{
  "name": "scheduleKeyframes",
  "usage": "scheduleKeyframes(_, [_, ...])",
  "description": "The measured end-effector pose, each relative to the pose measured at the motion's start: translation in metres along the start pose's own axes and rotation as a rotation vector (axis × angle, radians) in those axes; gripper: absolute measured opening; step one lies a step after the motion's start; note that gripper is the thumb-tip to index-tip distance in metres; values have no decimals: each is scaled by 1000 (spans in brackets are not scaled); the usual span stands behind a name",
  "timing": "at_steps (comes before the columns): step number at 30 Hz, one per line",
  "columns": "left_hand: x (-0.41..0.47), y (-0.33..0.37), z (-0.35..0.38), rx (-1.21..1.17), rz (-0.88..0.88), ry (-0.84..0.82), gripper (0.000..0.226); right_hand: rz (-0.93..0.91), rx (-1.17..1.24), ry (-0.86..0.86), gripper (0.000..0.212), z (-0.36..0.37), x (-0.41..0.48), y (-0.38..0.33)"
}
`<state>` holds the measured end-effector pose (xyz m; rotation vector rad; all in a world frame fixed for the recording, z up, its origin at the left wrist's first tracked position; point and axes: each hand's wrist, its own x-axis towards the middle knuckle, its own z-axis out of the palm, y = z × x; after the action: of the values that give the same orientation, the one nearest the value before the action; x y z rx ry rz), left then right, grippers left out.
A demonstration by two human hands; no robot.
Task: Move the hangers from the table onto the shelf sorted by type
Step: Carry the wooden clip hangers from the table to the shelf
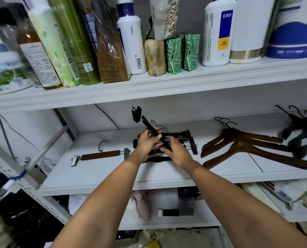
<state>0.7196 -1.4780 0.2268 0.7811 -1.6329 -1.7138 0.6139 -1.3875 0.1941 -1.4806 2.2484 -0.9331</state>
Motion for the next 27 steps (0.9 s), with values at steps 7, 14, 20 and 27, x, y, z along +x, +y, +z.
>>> scheduleKeyframes(7, [-8,5,-13,-206,-47,-57,24,2,-84,-21,47,7,13,0])
scheduleKeyframes(14, [-10,3,-25,-53,-100,4,15,-31,-162,3,40,12,18,5])
scheduleKeyframes(20, [-18,-6,-33,1193,-208,-100,36,32,-434,-28,36,8,24,28])
scheduleKeyframes(27, [-20,-23,-18,1762,354,-272,33,80,-582,-97,34,22,19,53])
